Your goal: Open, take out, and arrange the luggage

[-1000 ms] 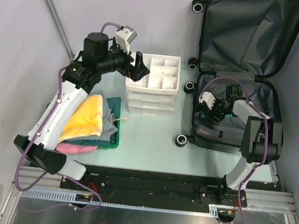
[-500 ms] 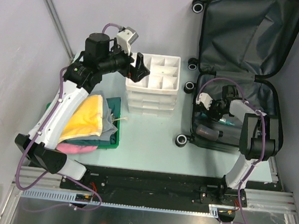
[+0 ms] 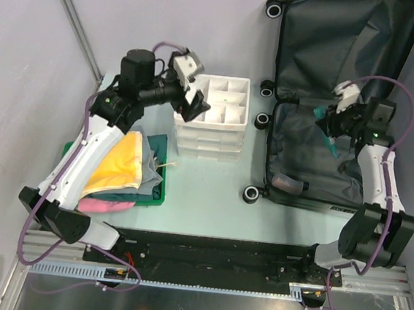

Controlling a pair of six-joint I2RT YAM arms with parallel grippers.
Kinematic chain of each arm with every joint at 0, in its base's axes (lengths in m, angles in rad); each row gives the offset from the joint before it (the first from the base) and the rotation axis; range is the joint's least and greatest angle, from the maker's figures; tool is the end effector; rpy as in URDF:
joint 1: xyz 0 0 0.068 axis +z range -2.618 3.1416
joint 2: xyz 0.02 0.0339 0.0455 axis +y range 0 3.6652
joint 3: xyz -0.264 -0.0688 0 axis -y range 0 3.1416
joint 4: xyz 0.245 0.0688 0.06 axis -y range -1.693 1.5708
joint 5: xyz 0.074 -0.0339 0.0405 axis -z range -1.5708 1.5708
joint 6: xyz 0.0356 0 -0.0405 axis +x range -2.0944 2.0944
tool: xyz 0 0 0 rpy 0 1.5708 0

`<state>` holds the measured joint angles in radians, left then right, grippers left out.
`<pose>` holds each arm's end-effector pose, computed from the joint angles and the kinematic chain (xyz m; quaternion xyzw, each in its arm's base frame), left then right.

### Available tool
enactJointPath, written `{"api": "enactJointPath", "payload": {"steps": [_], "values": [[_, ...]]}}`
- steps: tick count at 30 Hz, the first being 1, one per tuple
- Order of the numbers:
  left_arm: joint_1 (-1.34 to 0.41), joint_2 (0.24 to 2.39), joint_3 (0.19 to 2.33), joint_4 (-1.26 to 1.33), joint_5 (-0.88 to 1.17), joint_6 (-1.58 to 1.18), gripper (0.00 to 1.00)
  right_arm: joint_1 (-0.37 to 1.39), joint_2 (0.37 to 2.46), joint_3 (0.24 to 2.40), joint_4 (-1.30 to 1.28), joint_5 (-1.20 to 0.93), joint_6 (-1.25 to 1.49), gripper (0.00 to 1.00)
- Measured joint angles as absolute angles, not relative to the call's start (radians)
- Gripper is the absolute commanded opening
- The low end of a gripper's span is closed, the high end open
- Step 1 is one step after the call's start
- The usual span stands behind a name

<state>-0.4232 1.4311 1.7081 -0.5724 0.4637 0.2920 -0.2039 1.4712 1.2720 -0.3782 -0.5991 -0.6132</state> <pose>0.2704 -0.1393 0.4688 0.4019 0.6846 -0.2222 0.5661 0.3296 -0.0477 0.3301 -0.3084 0.7939 0.0572 0.5209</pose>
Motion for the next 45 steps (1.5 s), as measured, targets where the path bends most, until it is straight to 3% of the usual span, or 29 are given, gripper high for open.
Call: {"api": "enactJointPath", "payload": {"steps": [6,14,21,27,39,45], "values": [[-0.576,1.306,1.505,-0.541,0.595,0.773,0.97,-0.234,1.392,1.287,-0.268,-0.836,-0.059,0.0],[-0.816,1.216,1.276,-0.523,0.666,1.411,0.96,-0.061,1.372,1.238,-0.305,-0.978,0.386,0.0],[-0.97,1.21,1.135,-0.356,0.629,1.659,0.96,0.057,1.342,1.07,-0.324,-0.984,0.714,0.0],[-1.033,1.243,1.105,-0.262,0.595,1.74,0.89,0.077,1.269,0.936,-0.295,-0.986,0.928,0.0],[-1.075,1.437,1.172,-0.21,0.541,1.789,0.63,0.12,1.215,0.895,-0.2,-1.023,1.032,0.0],[-1.076,1.486,1.218,-0.216,0.52,1.788,0.31,0.125,1.201,0.887,-0.197,-1.03,1.037,0.0]]}}
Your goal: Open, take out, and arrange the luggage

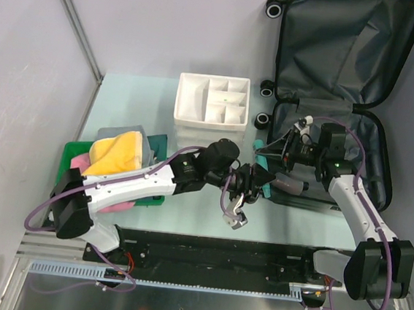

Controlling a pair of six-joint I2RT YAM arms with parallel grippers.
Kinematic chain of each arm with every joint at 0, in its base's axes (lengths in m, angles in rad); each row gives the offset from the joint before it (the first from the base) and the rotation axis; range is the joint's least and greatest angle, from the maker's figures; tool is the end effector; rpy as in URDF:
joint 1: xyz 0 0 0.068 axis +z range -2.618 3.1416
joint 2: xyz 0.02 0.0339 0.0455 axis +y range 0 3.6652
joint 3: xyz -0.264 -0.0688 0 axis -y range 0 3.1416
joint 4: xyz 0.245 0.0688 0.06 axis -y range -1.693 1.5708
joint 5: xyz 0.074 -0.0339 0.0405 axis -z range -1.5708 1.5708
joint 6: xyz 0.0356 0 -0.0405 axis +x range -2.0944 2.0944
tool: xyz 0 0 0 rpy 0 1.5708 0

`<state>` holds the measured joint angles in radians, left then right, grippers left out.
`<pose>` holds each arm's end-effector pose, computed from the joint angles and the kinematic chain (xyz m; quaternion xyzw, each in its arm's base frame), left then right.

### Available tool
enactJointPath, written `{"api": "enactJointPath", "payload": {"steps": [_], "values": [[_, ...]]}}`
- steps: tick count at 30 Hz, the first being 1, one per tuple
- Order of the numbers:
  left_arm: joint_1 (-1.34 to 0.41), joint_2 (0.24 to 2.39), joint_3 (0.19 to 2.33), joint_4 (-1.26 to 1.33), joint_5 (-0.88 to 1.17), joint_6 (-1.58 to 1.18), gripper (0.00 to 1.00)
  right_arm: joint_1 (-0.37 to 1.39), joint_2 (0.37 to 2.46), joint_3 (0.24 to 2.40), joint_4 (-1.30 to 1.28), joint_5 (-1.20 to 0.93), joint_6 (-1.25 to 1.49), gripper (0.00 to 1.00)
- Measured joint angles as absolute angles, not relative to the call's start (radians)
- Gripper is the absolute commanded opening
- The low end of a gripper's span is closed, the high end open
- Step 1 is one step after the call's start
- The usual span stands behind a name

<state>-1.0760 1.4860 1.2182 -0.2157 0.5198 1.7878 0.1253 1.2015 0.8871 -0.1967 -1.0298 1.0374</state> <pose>0.1472 -0.3100 0.3208 0.8375 -0.0171 -0.0320 0.5452 0.2510 0.0624 0.2958 0.1073 0.7839 0.5967 0.1343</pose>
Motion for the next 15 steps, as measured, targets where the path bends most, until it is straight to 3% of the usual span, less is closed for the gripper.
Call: {"api": "enactJointPath", "payload": {"steps": [2,3,4,5,7,8,11,15], "values": [[-1.076,1.491,1.219,-0.222,0.518,1.788,0.17,0.125,1.201,0.887,-0.189,-1.029,1.028,0.0],[-1.076,1.491,1.22,-0.221,0.518,1.788,0.05,0.125,1.201,0.887,-0.186,-1.029,1.028,0.0],[-1.076,1.491,1.22,-0.221,0.518,1.787,0.0,0.125,1.201,0.886,-0.182,-1.029,1.031,0.08],[-1.076,1.49,1.22,-0.22,0.518,1.787,0.0,0.123,1.201,0.886,-0.175,-1.03,1.035,0.38],[-1.076,1.489,1.22,-0.213,0.517,1.787,0.0,0.111,1.201,0.882,-0.147,-1.038,1.054,0.61],[-1.075,1.486,1.22,-0.209,0.514,1.781,0.0,0.096,1.201,0.88,-0.13,-1.047,1.072,0.82],[-1.074,1.464,1.22,-0.208,0.518,1.726,0.0,0.021,1.202,0.879,-0.027,-1.074,1.137,0.97],[-1.063,1.449,1.289,-0.22,0.525,1.472,0.0,-0.18,1.212,0.884,0.174,-1.092,1.236,0.99]]}}
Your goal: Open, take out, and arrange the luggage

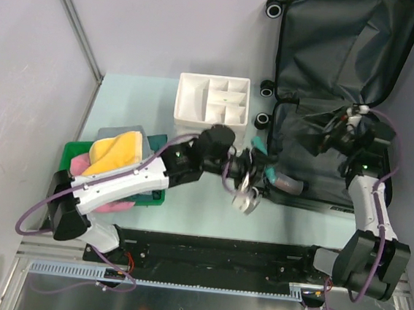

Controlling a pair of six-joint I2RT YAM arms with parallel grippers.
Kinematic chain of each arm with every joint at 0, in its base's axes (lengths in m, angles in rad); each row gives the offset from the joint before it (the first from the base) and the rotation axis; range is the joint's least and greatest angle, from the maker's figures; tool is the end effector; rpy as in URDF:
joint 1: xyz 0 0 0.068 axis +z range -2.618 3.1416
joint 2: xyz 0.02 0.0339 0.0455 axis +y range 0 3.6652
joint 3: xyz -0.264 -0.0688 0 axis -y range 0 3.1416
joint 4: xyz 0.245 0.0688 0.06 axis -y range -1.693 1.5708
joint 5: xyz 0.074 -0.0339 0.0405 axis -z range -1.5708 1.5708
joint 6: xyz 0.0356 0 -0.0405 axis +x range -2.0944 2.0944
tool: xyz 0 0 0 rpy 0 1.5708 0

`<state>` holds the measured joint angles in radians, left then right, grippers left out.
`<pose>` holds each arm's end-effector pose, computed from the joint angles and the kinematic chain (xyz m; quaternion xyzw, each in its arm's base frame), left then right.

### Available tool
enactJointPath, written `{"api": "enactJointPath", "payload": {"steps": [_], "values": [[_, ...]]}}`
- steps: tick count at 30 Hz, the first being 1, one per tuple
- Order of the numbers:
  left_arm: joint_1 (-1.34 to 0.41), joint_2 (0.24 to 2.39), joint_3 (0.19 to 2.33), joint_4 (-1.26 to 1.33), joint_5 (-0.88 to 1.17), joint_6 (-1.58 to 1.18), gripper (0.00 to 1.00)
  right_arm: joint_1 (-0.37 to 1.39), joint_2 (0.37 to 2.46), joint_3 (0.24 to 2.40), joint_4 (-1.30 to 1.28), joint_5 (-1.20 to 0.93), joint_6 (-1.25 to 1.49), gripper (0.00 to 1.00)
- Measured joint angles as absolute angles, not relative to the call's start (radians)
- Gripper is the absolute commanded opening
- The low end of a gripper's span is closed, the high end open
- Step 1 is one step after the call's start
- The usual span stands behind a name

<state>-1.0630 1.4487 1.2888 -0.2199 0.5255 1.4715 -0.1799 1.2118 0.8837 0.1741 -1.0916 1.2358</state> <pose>0.1481 -0.3028 0.3569 0.8065 0.0999 -0.1007 0.5740 0.2692 -0.0168 0.3247 0.1654 0.7127 0.6207 0.2818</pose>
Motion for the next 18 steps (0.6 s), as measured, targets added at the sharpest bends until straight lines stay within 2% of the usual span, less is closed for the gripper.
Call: {"api": "enactJointPath", "payload": {"steps": [2,5,10,13,18], "values": [[-1.037,1.475,1.402,-0.226,0.519,1.282,0.0,-0.262,1.225,0.901,0.233,-1.091,1.264,0.99],[-0.945,1.569,1.686,-0.18,0.48,0.94,0.0,-0.363,1.237,0.932,0.294,-1.093,1.279,0.99],[-0.733,1.745,2.098,-0.073,0.336,0.427,0.0,-0.442,1.232,0.962,0.291,-1.102,1.201,1.0],[-0.643,1.813,2.191,-0.03,0.255,0.247,0.0,-0.459,1.218,0.978,0.211,-1.097,1.082,1.0],[-0.581,1.887,2.165,0.025,0.196,0.083,0.0,-0.459,1.171,1.05,-0.019,-1.062,0.781,1.0]]}}
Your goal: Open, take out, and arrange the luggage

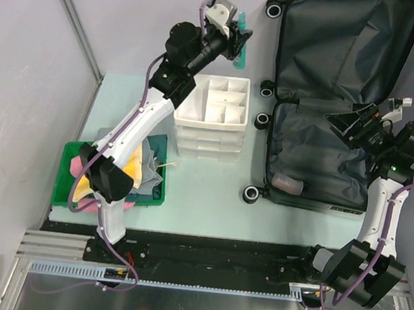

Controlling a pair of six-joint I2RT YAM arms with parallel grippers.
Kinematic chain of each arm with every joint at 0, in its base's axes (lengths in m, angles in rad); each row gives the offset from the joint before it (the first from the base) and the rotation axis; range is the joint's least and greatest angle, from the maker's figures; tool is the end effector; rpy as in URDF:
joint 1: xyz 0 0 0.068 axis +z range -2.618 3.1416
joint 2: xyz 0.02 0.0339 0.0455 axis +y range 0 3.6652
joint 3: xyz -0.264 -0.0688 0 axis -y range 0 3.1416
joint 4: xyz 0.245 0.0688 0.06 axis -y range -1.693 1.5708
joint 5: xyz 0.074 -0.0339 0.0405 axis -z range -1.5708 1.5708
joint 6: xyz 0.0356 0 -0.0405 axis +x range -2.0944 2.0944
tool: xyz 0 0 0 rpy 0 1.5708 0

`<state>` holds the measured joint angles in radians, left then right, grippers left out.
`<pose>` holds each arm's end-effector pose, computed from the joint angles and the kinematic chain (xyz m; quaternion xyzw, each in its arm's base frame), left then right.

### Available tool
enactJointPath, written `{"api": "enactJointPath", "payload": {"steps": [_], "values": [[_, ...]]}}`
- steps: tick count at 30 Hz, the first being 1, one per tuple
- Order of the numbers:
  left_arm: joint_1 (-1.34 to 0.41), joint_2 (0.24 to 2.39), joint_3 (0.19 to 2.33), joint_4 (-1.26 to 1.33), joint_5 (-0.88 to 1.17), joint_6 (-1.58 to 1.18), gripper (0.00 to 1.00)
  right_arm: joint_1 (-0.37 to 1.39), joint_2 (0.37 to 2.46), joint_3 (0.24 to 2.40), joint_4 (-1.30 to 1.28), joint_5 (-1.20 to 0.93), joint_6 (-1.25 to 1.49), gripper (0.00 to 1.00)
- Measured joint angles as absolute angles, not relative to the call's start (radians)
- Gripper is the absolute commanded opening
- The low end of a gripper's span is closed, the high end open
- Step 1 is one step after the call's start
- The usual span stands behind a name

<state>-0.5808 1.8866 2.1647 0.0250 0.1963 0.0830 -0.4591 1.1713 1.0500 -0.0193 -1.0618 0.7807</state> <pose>0.3516 -0.2390 0.5219 0.2667 0.5315 -0.2538 0.7629 0.2453 -0.0866 0.3738 0.1080 0.7228 0.4679 0.4969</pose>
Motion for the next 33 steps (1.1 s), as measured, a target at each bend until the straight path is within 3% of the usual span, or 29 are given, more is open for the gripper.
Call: {"api": "enactJointPath", "payload": {"steps": [11,29,31,32,33], "values": [[-0.553,1.901,1.961,0.103,0.146,0.056,0.0,-0.453,1.043,1.097,-0.279,-0.931,0.263,1.0],[-0.466,1.9,1.802,0.171,0.117,0.056,0.0,-0.436,1.056,1.102,-0.4,-0.974,0.023,1.0],[-0.467,1.9,1.776,0.171,0.117,0.056,0.1,-0.421,1.062,1.102,-0.422,-0.961,0.0,1.0],[-0.467,1.9,1.764,0.171,0.118,0.055,0.33,-0.409,1.064,1.102,-0.434,-0.949,-0.015,1.0],[-0.467,1.9,1.757,0.17,0.119,0.055,0.49,-0.397,1.066,1.102,-0.447,-0.934,-0.03,1.0]]}}
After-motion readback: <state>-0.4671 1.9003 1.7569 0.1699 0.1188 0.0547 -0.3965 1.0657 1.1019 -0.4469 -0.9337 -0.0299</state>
